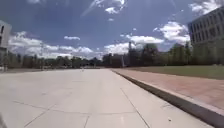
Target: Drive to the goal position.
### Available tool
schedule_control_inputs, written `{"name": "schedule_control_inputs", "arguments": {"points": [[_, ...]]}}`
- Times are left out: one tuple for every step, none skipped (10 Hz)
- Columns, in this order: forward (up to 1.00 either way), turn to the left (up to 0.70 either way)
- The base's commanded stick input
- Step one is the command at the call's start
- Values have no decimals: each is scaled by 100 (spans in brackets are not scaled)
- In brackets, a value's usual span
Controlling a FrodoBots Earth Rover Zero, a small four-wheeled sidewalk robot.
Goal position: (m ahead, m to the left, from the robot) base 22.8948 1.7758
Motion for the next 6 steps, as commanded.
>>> {"name": "schedule_control_inputs", "arguments": {"points": [[70, 0], [70, 0], [70, 0], [70, 0], [70, 0], [70, 0]]}}
